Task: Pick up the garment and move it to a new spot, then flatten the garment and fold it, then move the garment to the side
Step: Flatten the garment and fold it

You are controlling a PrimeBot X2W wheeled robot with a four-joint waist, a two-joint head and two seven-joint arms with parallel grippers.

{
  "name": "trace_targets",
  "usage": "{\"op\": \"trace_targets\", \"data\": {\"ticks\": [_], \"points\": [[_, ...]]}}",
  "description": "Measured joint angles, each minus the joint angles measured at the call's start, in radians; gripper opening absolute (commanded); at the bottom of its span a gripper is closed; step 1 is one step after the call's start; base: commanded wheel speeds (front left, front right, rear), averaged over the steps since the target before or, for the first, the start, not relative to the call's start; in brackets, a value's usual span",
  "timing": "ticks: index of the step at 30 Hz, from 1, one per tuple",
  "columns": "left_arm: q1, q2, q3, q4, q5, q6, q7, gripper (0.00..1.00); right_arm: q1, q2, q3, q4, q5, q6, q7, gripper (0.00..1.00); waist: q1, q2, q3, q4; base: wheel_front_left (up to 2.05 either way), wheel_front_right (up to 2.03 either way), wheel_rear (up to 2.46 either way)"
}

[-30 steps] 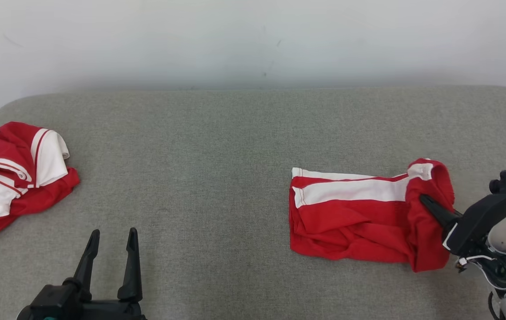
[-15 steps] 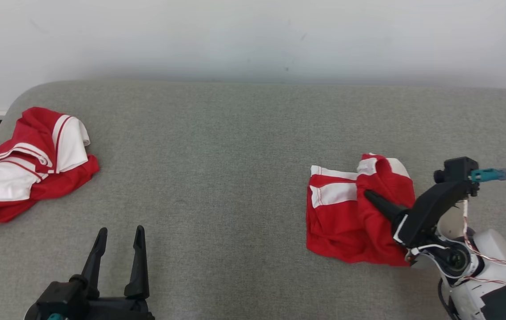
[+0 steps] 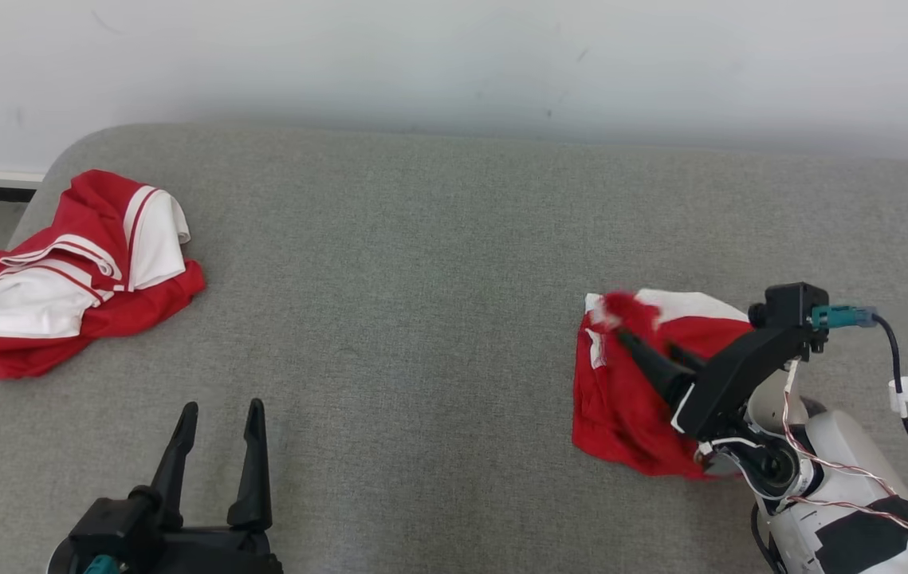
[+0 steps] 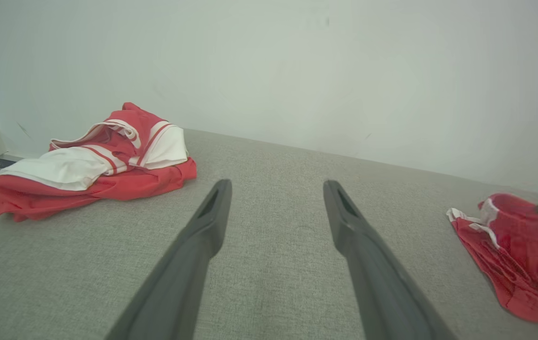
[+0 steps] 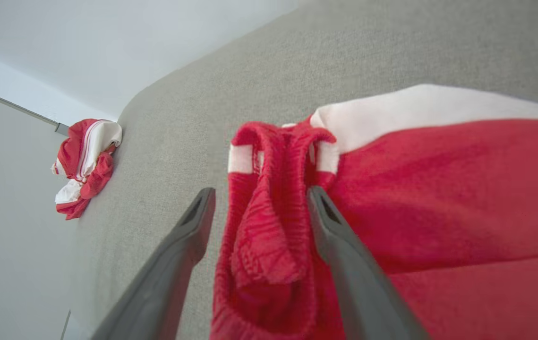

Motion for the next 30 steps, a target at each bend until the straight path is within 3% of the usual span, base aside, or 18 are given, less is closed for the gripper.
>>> {"op": "trace_targets", "data": {"ticks": [8,19,25,30], "points": [[0.010,0.000,0.031,-0.006,0.013,-0.002,0.000,1.00,0.046,-0.067,0.034,-0.148,-0.044,0.000,-0.177,1.00,-0.0001,-0.0001,-0.015,-0.033,0.00,0.00,0.00],[0.020,0.000,0.071,-0.022,0.045,-0.012,0.000,1.00,0.181,-0.144,0.024,-0.296,-0.146,0.000,-0.531,1.00,-0.0001,-0.0001,-0.032,-0.105,0.00,0.00,0.00],[0.026,0.000,0.097,-0.023,0.064,-0.021,0.000,1.00,0.264,-0.153,-0.002,-0.342,-0.218,0.000,-0.657,1.00,-0.0001,-0.0001,-0.041,-0.132,0.00,0.00,0.00],[0.054,0.000,0.100,-0.042,0.081,-0.012,0.000,1.00,0.365,-0.122,-0.065,-0.407,-0.248,0.000,-0.693,1.00,-0.0001,-0.0001,-0.064,-0.149,0.00,0.00,0.00]]}}
